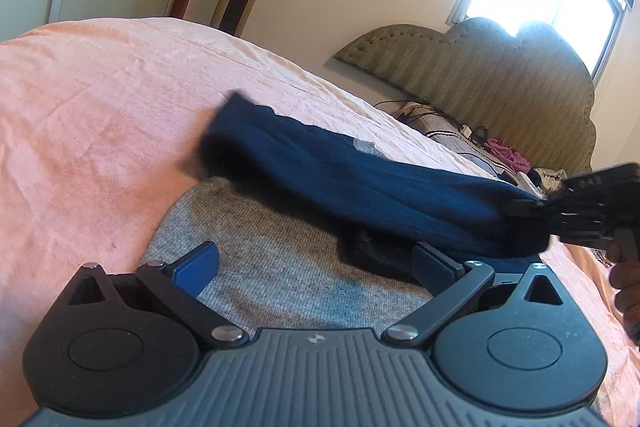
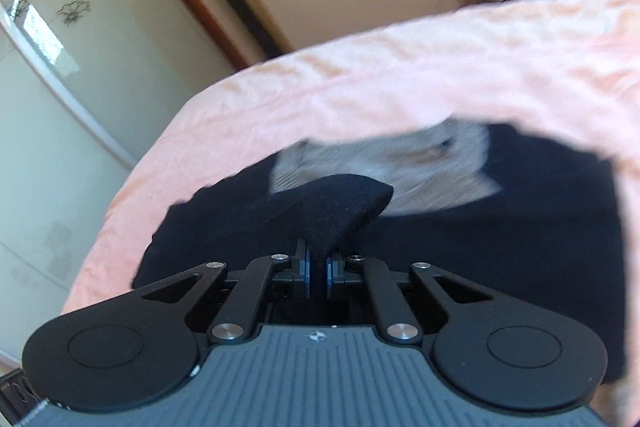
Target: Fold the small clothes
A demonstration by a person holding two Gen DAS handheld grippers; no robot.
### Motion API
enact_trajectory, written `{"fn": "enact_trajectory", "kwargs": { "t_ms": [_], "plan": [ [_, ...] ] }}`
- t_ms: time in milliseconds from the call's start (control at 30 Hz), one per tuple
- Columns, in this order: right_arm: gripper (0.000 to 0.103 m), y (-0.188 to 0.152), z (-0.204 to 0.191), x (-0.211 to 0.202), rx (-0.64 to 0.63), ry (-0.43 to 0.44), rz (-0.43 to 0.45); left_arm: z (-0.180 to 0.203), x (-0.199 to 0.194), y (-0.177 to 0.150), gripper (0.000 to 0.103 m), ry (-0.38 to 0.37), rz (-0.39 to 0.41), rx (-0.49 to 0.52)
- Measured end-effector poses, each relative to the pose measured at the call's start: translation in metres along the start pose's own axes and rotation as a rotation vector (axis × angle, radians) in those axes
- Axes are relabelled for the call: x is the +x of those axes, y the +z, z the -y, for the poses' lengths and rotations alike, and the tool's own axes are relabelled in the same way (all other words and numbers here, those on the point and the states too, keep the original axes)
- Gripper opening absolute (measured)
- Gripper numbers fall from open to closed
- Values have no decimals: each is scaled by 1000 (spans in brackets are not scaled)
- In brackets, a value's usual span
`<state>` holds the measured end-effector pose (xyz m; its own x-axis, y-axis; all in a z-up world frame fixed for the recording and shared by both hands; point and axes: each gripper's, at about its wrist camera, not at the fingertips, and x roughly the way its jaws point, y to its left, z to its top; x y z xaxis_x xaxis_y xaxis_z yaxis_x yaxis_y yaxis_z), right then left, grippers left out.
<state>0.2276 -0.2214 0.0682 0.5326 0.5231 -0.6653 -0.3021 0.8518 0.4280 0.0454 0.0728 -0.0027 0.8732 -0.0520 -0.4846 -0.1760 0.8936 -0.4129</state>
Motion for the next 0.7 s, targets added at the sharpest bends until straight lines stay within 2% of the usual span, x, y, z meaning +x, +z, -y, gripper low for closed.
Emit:
{"fn": "enact_trajectory", "kwargs": {
  "t_ms": [167, 333, 400, 467, 533, 600, 700],
  "plan": [
    [14, 3, 55, -22, 16, -153, -7, 1, 0, 0, 103, 0, 1, -3],
    [15, -14, 74, -13, 62, -155, -23, 2, 1, 0, 103, 3, 0, 0],
    [21, -18, 73, -11, 63, -179, -23, 2, 1, 0, 103, 3, 0, 0],
    [55, -18, 73, -12, 68, -203, 12, 2, 1, 0, 103, 4, 0, 0],
    [68, -16, 68, -25, 65, -290, 138, 2, 1, 0, 103, 4, 0, 0],
    [68, -13, 62, -34, 57, -322, 226, 2, 1, 0, 103, 6, -1, 2],
    [68, -16, 47, -27, -6, -225, 204, 2, 1, 0, 103, 8, -2, 3]
  ]
}}
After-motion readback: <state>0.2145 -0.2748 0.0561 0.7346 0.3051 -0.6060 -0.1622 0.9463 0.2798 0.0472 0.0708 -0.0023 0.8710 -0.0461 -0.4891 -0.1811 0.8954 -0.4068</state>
